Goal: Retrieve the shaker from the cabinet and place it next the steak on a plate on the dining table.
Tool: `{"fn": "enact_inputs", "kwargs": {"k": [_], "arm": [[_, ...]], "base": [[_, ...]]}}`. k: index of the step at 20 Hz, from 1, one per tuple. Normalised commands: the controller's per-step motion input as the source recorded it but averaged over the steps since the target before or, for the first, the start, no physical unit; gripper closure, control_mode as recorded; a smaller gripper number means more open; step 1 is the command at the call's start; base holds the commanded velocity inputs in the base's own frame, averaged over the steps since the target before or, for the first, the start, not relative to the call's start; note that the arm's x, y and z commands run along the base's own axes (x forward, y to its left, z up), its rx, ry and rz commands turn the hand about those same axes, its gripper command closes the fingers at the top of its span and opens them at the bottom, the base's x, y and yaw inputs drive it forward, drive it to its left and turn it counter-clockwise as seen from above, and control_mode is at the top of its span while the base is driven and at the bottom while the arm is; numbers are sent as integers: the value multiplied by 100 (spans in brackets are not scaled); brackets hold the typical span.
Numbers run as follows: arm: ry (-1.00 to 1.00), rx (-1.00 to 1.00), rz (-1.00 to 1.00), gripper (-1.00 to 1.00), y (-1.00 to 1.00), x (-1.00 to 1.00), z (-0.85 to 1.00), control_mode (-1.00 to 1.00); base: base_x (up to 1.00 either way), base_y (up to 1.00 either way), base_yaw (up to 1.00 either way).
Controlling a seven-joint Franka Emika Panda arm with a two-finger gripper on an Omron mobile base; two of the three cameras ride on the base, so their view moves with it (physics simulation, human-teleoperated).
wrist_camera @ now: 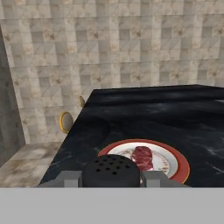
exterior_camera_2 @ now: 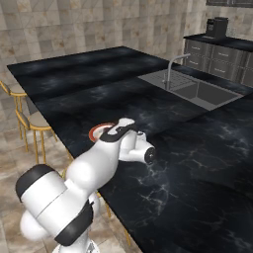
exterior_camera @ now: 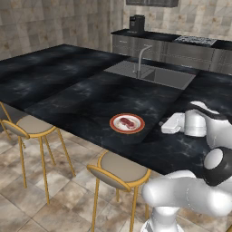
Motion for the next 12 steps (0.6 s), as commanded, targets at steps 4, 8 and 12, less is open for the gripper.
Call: {"fn": "enact_inputs", "kwargs": {"k": [4, 8, 12], "arm": [[0, 0, 0, 100, 0, 16, -25, -100], [0, 0, 0, 100, 0, 16, -25, -100], [0, 0, 0, 100, 0, 18, -26, -100]], "base": [[0, 0, 0], [0, 0, 0], [0, 0, 0]]}}
